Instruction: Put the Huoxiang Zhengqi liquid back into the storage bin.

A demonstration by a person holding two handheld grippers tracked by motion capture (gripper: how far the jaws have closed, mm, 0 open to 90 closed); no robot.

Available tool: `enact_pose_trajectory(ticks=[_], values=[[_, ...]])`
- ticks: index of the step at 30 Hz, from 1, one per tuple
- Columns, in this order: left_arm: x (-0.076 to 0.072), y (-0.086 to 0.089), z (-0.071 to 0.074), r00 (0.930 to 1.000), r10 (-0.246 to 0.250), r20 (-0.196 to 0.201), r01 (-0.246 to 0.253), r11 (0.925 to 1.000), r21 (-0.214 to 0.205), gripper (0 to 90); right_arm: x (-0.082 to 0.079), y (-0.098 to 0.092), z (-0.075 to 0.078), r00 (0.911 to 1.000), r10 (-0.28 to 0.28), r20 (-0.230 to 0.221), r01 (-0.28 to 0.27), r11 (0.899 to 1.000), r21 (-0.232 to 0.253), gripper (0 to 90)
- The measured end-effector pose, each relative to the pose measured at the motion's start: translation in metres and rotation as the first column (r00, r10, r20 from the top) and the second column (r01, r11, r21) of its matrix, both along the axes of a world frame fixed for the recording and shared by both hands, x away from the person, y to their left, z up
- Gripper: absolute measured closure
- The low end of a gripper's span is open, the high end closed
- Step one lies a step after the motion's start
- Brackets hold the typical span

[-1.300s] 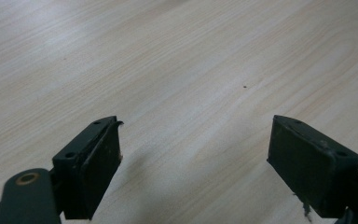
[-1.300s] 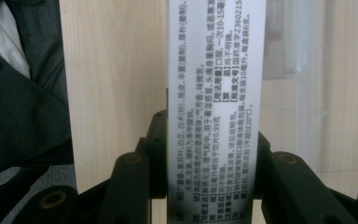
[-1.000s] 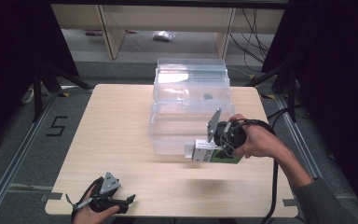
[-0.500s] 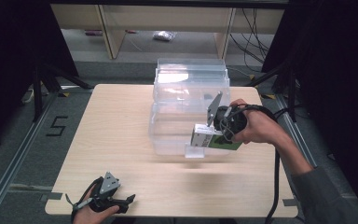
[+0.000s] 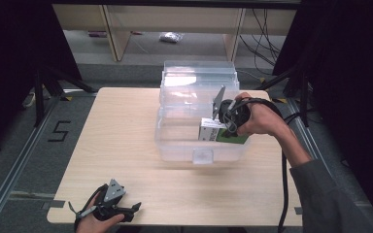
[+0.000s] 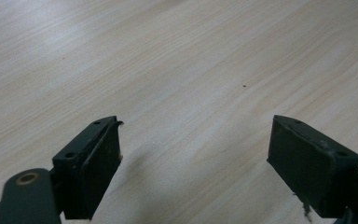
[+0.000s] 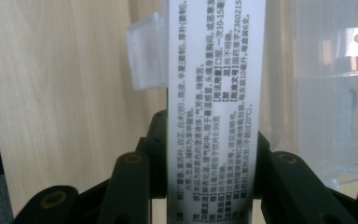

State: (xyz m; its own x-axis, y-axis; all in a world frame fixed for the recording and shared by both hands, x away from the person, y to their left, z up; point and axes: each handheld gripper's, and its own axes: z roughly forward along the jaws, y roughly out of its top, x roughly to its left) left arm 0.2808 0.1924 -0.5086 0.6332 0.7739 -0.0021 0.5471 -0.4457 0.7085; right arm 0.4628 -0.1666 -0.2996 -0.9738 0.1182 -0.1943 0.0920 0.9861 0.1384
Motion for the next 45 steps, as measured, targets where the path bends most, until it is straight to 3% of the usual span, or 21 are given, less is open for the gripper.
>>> enact_pose_trajectory(ticks=[1, 7, 8, 9, 10, 11, 13, 18, 21, 22, 23, 26, 29, 30, 31, 36, 38, 39, 40, 41, 45], values=[[0.000, 0.000, 0.000, 1.0000, -0.001, 0.000, 0.001, 1.0000, 0.001, 16.3, 0.005, 0.000, -0.002, 0.9996, 0.027, 0.010, -0.027, 1.000, 0.009, 64.8], [0.000, -0.001, 0.000, 1.0000, 0.003, 0.004, -0.003, 1.0000, -0.006, 16.3, 0.018, -0.003, -0.008, 1.0000, -0.005, -0.004, 0.005, 1.000, 0.019, 64.8], [0.000, 0.000, 0.000, 1.0000, -0.002, 0.003, 0.002, 0.9999, 0.016, 16.3, 0.022, -0.005, -0.009, 0.9997, 0.025, 0.005, -0.025, 0.999, 0.024, 64.8], [0.000, 0.000, 0.000, 1.0000, -0.003, 0.003, 0.003, 0.9999, 0.017, 16.3, 0.022, -0.006, -0.010, 0.9996, -0.024, -0.012, 0.024, 1.000, 0.014, 64.7], [0.000, 0.001, 0.000, 1.0000, -0.005, 0.004, 0.005, 0.9999, 0.013, 16.3, 0.026, -0.007, -0.011, 1.0000, 0.004, -0.001, -0.004, 1.000, 0.026, 64.7], [0.000, 0.000, -0.001, 1.0000, 0.005, 0.007, -0.005, 1.0000, 0.001, 16.3, 0.026, -0.008, -0.012, 0.9998, -0.020, -0.010, 0.020, 0.999, 0.028, 64.7], [0.000, -0.001, -0.001, 1.0000, 0.005, 0.006, -0.005, 1.0000, 0.005, 16.3, 0.033, -0.009, -0.014, 0.9996, 0.028, 0.000, -0.028, 0.999, 0.027, 64.7], [0.000, 0.000, 0.000, 1.0000, -0.002, 0.000, 0.002, 1.0000, -0.002, 16.3, 0.035, -0.012, -0.021, 0.9989, -0.041, -0.022, 0.042, 0.999, 0.012, 64.7], [0.000, 0.000, -0.001, 0.9999, 0.012, 0.001, -0.012, 0.9999, -0.006, 16.3, 0.040, -0.013, -0.027, 0.9997, -0.002, -0.026, 0.003, 1.000, 0.020, 64.7], [0.000, 0.000, -0.001, 0.9999, 0.011, 0.005, -0.011, 0.9999, -0.004, 16.3, 0.039, -0.013, -0.028, 0.9989, -0.033, -0.035, 0.033, 0.999, 0.012, 64.7], [0.000, 0.000, -0.001, 0.9999, 0.012, 0.004, -0.012, 0.9999, -0.005, 16.3, 0.043, -0.013, -0.030, 0.9995, 0.017, -0.028, -0.017, 1.000, 0.020, 64.7], [0.000, 0.000, -0.001, 1.0000, 0.004, 0.000, -0.004, 1.0000, 0.008, 16.3, 0.044, -0.015, -0.036, 0.9988, -0.025, -0.042, 0.026, 1.000, 0.015, 64.7], [0.000, -0.001, -0.001, 0.9999, 0.012, 0.002, -0.012, 0.9999, -0.007, 16.3, 0.051, -0.016, -0.043, 0.9997, 0.010, -0.022, -0.010, 1.000, 0.002, 64.7], [0.000, 0.000, -0.001, 1.0000, 0.000, -0.005, 0.000, 1.0000, 0.004, 16.3, 0.050, -0.016, -0.043, 0.9991, -0.027, -0.034, 0.026, 1.000, -0.009, 64.7], [0.000, 0.000, -0.001, 1.0000, 0.000, -0.006, 0.000, 1.0000, 0.002, 16.3, 0.053, -0.017, -0.046, 0.9992, -0.004, -0.040, 0.004, 1.000, 0.005, 64.7], [0.001, 0.001, -0.001, 1.0000, 0.001, -0.001, -0.001, 1.0000, 0.008, 16.3, 0.054, -0.015, -0.056, 0.9974, -0.043, -0.058, 0.042, 0.999, -0.015, 64.7], [0.000, 0.000, 0.000, 1.0000, -0.004, -0.005, 0.004, 0.9999, 0.011, 16.3, 0.057, -0.015, -0.060, 0.9980, -0.018, -0.061, 0.018, 1.000, -0.001, 64.7], [0.000, 0.001, 0.000, 1.0000, -0.005, -0.004, 0.005, 1.0000, 0.007, 16.3, 0.060, -0.015, -0.062, 0.9983, 0.026, -0.051, -0.026, 1.000, 0.002, 64.6], [0.001, 0.001, -0.001, 1.0000, 0.001, -0.002, -0.001, 0.9999, 0.011, 16.3, 0.061, -0.015, -0.063, 0.9981, 0.025, -0.057, -0.025, 1.000, -0.001, 64.7], [0.001, 0.000, -0.001, 1.0000, 0.001, -0.001, -0.001, 0.9999, 0.010, 16.3, 0.057, -0.015, -0.064, 0.9965, -0.045, -0.070, 0.043, 0.999, -0.021, 64.7], [0.001, 0.001, -0.001, 1.0000, -0.002, -0.001, 0.002, 0.9999, 0.013, 16.3, 0.058, -0.015, -0.067, 0.9968, -0.032, -0.073, 0.031, 0.999, -0.016, 64.7]])
